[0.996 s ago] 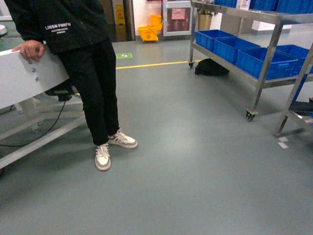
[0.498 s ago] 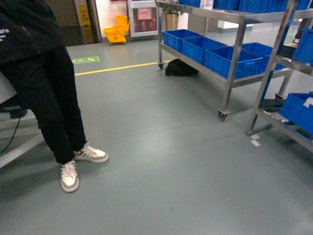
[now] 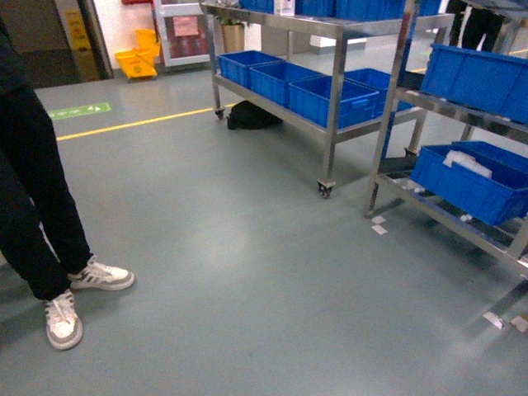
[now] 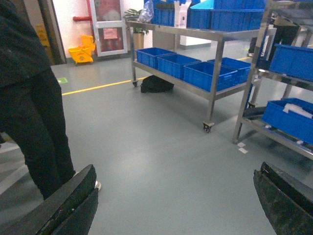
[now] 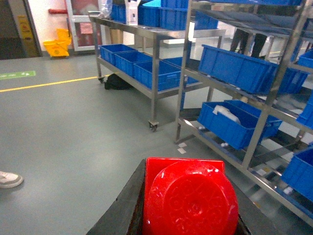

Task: Pick red block from blue box to shelf

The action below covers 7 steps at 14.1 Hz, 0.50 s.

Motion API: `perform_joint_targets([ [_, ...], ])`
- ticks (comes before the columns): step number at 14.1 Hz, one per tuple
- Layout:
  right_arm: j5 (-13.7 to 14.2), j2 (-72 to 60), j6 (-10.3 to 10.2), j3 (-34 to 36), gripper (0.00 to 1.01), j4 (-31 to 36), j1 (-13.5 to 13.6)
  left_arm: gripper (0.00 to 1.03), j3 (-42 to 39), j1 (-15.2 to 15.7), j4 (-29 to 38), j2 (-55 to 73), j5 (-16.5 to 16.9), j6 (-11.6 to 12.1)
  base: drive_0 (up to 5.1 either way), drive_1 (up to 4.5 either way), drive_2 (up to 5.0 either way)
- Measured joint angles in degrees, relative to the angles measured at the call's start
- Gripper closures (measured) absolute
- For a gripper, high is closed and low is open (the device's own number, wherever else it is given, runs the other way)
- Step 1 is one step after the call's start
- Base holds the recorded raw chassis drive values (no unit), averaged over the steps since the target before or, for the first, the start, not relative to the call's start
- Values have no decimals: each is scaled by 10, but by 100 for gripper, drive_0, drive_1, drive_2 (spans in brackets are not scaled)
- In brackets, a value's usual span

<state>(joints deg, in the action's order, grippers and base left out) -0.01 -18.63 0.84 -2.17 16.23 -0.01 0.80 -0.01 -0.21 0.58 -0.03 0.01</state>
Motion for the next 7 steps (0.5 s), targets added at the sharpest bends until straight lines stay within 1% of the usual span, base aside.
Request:
perform_joint_targets([
  [7,0,0,0,0,74,0,0,5,0,0,0,0,0,0,-148,81,-377],
])
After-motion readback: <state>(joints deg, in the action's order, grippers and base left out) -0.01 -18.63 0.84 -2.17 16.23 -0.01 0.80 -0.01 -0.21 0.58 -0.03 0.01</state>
